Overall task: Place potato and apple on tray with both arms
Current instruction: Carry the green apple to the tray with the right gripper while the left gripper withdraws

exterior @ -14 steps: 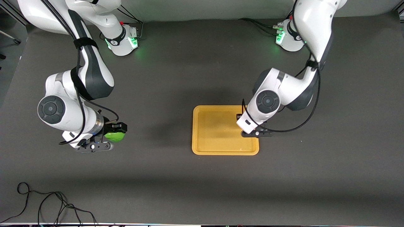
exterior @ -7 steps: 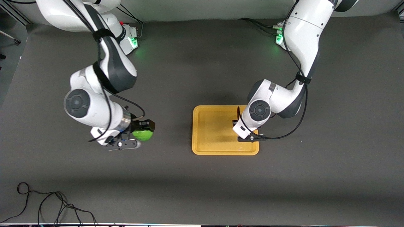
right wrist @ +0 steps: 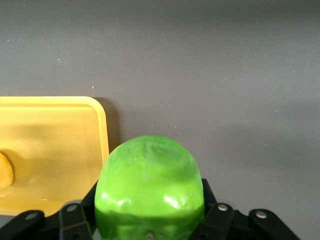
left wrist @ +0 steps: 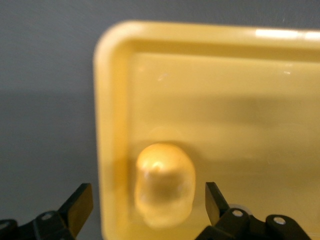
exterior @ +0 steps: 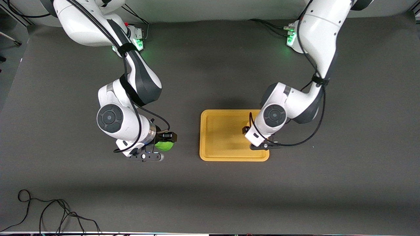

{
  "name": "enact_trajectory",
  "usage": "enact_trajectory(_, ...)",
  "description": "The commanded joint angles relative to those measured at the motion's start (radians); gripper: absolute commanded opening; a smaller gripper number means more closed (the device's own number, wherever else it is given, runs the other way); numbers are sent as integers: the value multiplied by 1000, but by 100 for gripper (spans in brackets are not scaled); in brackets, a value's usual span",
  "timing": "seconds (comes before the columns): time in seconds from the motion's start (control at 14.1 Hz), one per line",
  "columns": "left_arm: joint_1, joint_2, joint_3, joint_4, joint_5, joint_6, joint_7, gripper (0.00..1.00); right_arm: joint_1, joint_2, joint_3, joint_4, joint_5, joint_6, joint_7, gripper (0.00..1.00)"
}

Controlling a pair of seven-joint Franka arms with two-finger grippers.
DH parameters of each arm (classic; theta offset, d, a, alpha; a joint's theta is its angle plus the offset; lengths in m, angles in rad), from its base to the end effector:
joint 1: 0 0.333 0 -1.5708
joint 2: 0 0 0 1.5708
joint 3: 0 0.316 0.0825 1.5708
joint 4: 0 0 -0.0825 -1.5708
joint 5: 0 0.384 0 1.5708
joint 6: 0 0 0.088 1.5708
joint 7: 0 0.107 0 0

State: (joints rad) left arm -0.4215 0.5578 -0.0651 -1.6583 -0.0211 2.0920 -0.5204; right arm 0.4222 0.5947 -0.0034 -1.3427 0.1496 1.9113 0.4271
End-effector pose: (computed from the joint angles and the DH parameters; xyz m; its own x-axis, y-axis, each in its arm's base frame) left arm 0.5920 -0.3091 0.2760 0.9897 0.0538 -0.1324 0.0520 -0.9985 -0.0168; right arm 0.6522 0.3025 0.3794 0.9950 -0.0547 -0.0837 -0.0639 -0.9916 -0.1127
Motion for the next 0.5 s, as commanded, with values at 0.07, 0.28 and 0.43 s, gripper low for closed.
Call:
enact_trajectory(0.07, 107, -246, -2, -8, -7, -217, 147, 100, 119, 63, -7, 34, 11, 128, 223, 38)
enact_trajectory(0.28, 132, -410, 14, -5, -4, -312, 161, 100, 197, 140, -7, 43, 11, 285, 385, 38)
enact_trajectory(0.43, 179, -507, 22, -6, 10, -387, 187, 100, 248, 207, -6, 78, 11, 400, 520, 38)
